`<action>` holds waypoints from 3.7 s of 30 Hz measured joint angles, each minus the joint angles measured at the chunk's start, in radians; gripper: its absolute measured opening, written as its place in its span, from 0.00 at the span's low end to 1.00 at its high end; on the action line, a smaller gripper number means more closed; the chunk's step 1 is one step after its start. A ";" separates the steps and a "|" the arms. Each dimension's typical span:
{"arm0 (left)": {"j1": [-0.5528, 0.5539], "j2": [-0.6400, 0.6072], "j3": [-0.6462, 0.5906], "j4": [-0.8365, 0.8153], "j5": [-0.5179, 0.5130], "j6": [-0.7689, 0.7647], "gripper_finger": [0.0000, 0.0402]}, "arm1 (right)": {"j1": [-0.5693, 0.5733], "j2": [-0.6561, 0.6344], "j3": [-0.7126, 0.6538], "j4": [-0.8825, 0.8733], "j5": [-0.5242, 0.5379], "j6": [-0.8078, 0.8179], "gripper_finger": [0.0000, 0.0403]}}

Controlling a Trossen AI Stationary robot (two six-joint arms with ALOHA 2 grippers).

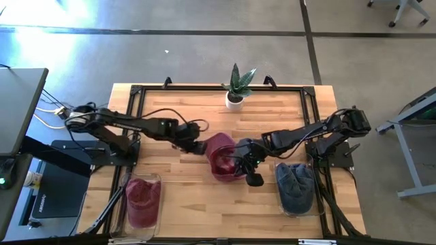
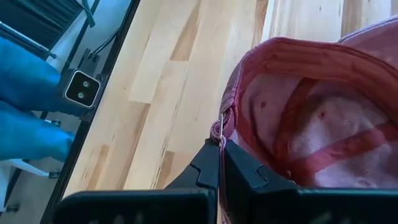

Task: Pick & Place hat
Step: Put the red cap into the left transparent bin

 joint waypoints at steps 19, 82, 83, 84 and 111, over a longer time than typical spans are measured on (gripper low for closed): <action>0.030 0.034 -0.213 0.449 -0.156 -0.212 0.40 | 0.000 0.000 0.000 0.017 0.002 0.004 0.01; -0.020 0.238 -0.143 0.779 -0.024 -0.031 0.02 | -0.122 0.000 0.095 -0.103 0.173 0.053 0.01; -0.027 0.238 -0.128 0.764 -0.024 -0.022 0.02 | -0.135 0.003 0.095 -0.113 0.165 0.046 0.01; -0.032 0.238 -0.112 0.753 -0.024 -0.010 0.01 | -0.146 0.010 0.095 -0.115 0.153 0.037 0.01; -0.050 0.237 0.021 0.409 -0.005 0.001 0.01 | -0.068 -0.046 0.094 -0.256 0.087 0.246 0.54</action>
